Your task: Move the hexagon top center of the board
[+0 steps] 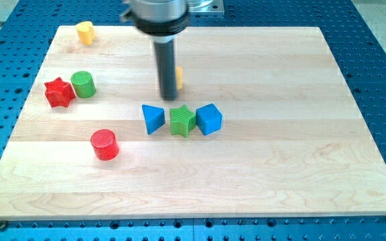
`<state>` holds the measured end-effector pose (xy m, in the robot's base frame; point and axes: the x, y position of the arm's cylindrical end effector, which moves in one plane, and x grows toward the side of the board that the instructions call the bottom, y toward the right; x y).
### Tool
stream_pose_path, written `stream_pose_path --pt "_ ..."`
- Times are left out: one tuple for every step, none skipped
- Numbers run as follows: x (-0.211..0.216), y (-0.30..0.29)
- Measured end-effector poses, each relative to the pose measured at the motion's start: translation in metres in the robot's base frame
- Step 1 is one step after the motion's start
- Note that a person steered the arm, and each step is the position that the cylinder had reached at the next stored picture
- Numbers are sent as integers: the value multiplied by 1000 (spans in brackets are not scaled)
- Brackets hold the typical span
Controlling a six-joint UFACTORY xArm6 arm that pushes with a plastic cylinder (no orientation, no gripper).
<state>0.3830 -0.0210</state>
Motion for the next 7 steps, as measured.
stream_pose_path --pt "-50 24" --pt "-81 30" --pt "-25 56" --pt "-30 -16" --pt "-67 -34" --pt "-97 3" --pt "-55 -6"
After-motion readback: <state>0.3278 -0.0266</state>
